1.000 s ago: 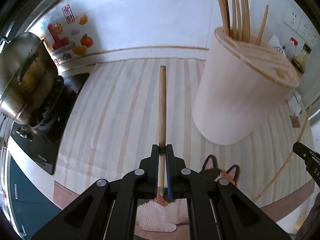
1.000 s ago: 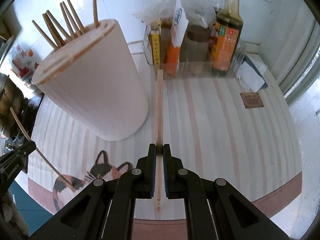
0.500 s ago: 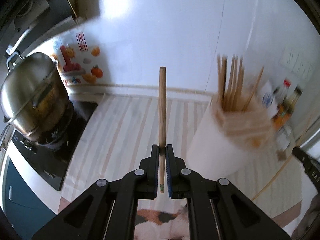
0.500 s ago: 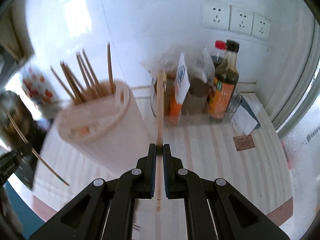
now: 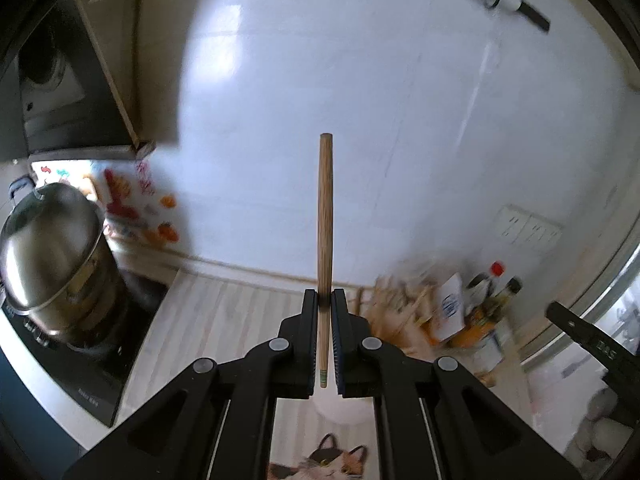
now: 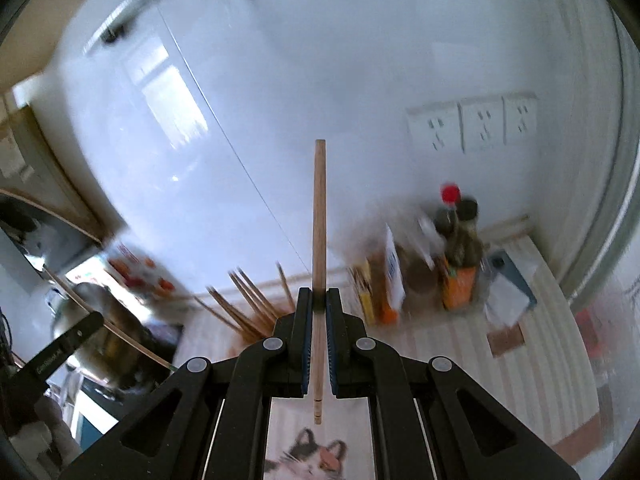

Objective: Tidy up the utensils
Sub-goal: 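Carry the left tool's chopstick into the holder while the right tool inserts its chopstick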

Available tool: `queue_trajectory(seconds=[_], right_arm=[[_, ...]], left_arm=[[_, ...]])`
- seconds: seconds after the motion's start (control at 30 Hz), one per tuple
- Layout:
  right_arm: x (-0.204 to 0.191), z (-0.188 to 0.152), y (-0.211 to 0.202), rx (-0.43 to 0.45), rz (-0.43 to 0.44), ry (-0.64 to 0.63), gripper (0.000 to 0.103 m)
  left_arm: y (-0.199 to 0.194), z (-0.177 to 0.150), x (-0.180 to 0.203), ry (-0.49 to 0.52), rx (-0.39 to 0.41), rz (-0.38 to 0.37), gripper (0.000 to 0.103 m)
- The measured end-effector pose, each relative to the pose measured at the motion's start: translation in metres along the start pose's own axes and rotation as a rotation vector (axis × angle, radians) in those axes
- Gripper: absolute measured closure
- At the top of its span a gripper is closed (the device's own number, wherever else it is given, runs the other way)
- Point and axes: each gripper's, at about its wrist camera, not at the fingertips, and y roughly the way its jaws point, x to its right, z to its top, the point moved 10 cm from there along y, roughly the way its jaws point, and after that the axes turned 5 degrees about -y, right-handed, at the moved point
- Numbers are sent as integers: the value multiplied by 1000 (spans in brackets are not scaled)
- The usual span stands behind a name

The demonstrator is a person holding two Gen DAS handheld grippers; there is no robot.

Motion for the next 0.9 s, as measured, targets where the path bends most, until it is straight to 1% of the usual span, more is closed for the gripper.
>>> queue_trajectory(seconds=[0.1, 0.17, 0.33, 0.4, 0.57, 0.7, 0.9], right_arm=[[-8, 26, 4, 35, 22, 8, 96], [-11, 39, 13, 48, 22, 6, 96], [-14, 54, 52, 38, 29, 43, 96], [-12, 55, 72, 27, 29, 73, 96], [-9, 46, 107, 10, 16, 115, 96], [-5, 38, 125, -6, 3, 130, 96], [2, 27, 141, -30, -5, 144, 96]], left_arm=[[1, 15, 13, 0, 11, -31, 99], [8, 22, 21, 1, 1, -50, 99], [36, 23, 31, -5, -28, -52, 99], [51, 20, 32, -19, -42, -53, 99], [83, 13, 31, -69, -64, -56, 99], [98, 9, 24, -112, -55, -45, 99], [105, -1, 17, -168, -39, -23, 99]])
